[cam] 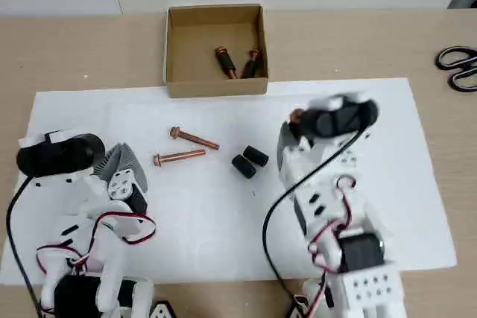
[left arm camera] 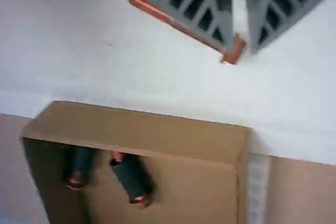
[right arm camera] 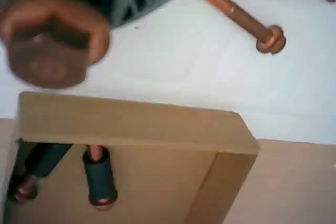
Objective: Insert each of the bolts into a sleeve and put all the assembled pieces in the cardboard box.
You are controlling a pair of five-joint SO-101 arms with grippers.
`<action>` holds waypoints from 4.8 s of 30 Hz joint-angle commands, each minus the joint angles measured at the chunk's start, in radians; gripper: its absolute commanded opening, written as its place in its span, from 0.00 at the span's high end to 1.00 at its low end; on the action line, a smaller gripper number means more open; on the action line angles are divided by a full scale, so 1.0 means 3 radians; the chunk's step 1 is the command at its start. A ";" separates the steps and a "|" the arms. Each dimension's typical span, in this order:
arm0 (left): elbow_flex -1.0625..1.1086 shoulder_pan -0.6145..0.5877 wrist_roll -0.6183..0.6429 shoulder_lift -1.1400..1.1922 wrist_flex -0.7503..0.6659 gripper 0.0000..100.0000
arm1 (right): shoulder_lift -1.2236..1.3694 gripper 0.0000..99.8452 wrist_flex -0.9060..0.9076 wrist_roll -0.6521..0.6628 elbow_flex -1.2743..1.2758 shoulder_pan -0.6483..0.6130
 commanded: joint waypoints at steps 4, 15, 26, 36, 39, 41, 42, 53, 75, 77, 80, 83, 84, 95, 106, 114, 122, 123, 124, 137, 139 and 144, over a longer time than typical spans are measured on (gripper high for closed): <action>-0.0033 -0.0082 -0.0251 0.0000 -0.0087 0.99 | 0.0647 1.00 -0.0146 -0.0107 -0.0568 0.0043; -0.0018 -0.0184 0.0031 0.0123 -0.0082 0.99 | 0.1956 1.00 -0.0146 -0.0107 -0.1601 0.0038; -0.0033 -0.0189 0.0138 0.0450 -0.0077 0.99 | 0.3823 1.00 -0.0146 -0.0107 -0.3498 -0.0054; -0.0033 -0.0189 0.0256 0.0450 -0.0066 0.99 | 0.5506 1.00 -0.0340 -0.0102 -0.5350 -0.0176; -0.0033 -0.0189 0.0240 0.0450 -0.0066 0.99 | 0.6002 1.00 -0.0519 -0.0097 -0.5861 -0.0202; -0.0033 -0.0189 0.0235 0.0450 -0.0066 0.99 | 0.6293 1.00 -0.0545 -0.0097 -0.6189 -0.0207; -0.0033 -0.0189 0.0235 0.0450 -0.0066 0.99 | 0.6432 1.00 -0.0540 -0.0092 -0.6327 -0.0207; -0.0023 -0.0194 0.0240 0.0465 -0.0066 0.99 | 0.7761 1.00 -0.0565 -0.0107 -0.7595 -0.0212; -0.0033 -0.0194 0.0240 0.0450 0.0072 0.99 | 0.8181 0.77 0.0340 -0.0102 -0.9058 -0.0212; -0.0033 -0.0194 0.0240 0.0450 0.0066 0.99 | 0.8176 0.77 0.0540 -0.0102 -0.9135 -0.0212; -0.0033 -0.0189 0.0240 0.0450 0.0066 0.99 | 0.8063 0.77 0.0985 -0.0102 -0.9129 -0.0202; -0.0028 -0.0189 0.0245 0.0450 0.0072 0.99 | 0.7797 0.77 0.1639 -0.0107 -0.9114 -0.0212; -0.0028 -0.0189 0.0251 0.0450 0.0066 0.99 | 0.7746 0.77 0.1828 -0.0107 -0.9109 -0.0228; -0.0028 -0.0189 0.0404 0.0450 0.0056 0.99 | 0.7306 0.77 0.3399 -0.0107 -0.9119 -0.0269; -0.0033 -0.0184 0.0511 0.0450 0.0056 0.99 | 0.7102 0.78 0.3547 -0.0082 -0.8996 -0.0427; -0.0325 -0.0189 0.0501 0.0445 0.0245 0.99 | 0.6339 0.87 0.3532 0.0245 -0.7396 -0.0545; -0.0340 -0.0189 0.0501 0.0445 0.0348 0.99 | 0.5516 0.81 0.3526 0.0716 -0.5805 -0.0534; -0.0345 -0.0189 0.0501 0.0445 0.0378 0.99 | 0.5439 0.81 0.3526 0.0829 -0.5677 -0.0534; -0.0345 -0.0189 0.0496 0.0445 0.0414 0.99 | 0.5368 0.81 0.3526 0.0936 -0.5559 -0.0534; -0.0345 -0.0189 0.0496 0.0445 0.0511 0.99 | 0.5209 0.81 0.3506 0.2071 -0.4905 -0.0555; -0.0345 -0.0189 0.0496 0.0445 0.0517 0.99 | 0.5209 0.81 0.3480 0.2194 -0.4905 -0.0545; -0.0345 -0.0189 0.0496 0.0445 0.0506 0.99 | 0.5219 0.81 0.3414 0.2419 -0.4900 -0.0550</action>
